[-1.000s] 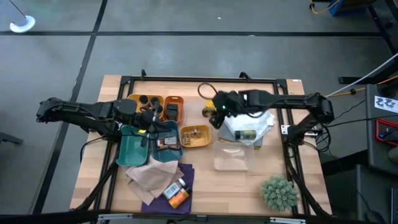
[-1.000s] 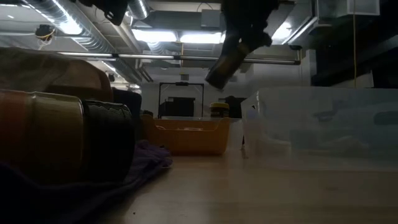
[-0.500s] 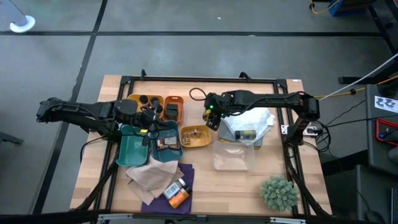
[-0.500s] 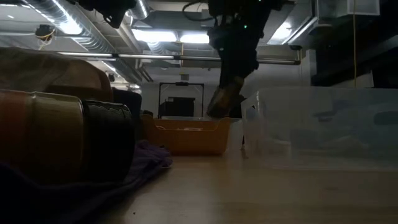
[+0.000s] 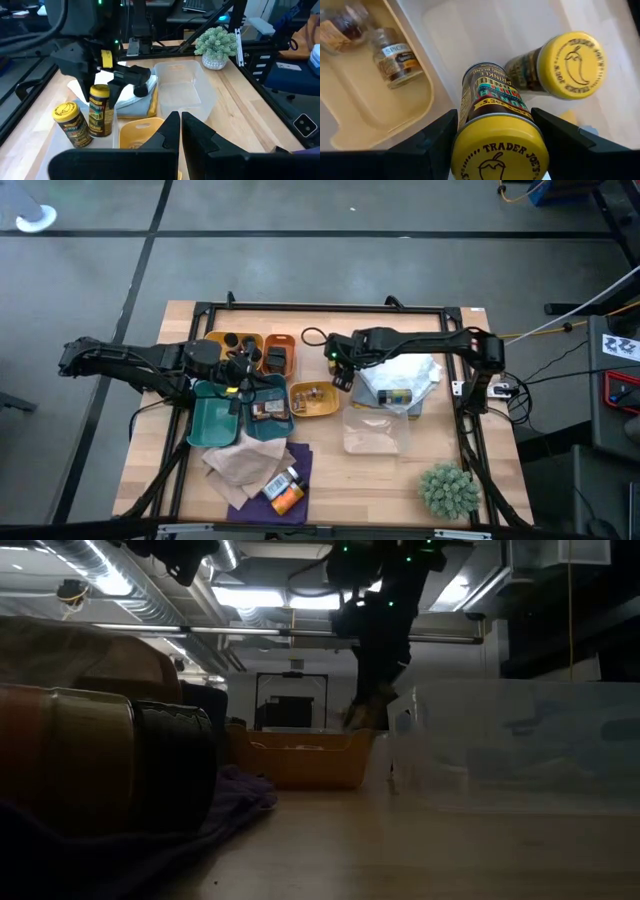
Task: Sort spices by type
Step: Put the yellow spice bottle into the top transparent bin, then put the orange spice bottle into the top yellow bin
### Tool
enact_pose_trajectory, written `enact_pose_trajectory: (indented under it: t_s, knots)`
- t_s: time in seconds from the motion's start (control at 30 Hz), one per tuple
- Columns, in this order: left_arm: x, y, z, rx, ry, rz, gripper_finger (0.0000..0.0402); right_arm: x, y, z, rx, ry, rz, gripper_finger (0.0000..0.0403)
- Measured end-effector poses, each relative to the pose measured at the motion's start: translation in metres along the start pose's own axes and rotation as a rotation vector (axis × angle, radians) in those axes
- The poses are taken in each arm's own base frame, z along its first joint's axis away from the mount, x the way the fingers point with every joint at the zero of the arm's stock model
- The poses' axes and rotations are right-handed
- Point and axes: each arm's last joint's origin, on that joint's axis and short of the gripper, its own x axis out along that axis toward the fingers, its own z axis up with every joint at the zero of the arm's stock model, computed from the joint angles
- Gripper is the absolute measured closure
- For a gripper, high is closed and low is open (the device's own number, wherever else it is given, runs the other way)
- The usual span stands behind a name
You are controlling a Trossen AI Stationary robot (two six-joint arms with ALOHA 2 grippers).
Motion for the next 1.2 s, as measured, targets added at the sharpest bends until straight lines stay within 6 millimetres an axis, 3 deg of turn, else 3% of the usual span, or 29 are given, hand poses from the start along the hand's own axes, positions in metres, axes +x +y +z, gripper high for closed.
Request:
enact_pose_trajectory:
  t_s: [0.3,0.93,1.2]
  knots:
    - [0.0,0.0,-0.001,-0.021,0.013,0.0,0.0398,0.014,0.002,-0.001,-0.032,0.041,-0.008,0.0159]
    - [0.0,0.0,-0.005,-0.025,0.051,-0.001,0.0398,0.013,0.002,-0.001,-0.032,0.043,-0.015,0.0116]
    - [0.0,0.0,-0.005,-0.025,0.05,-0.001,0.0398,-0.013,0.0,0.009,-0.08,0.069,-0.018,0.0116]
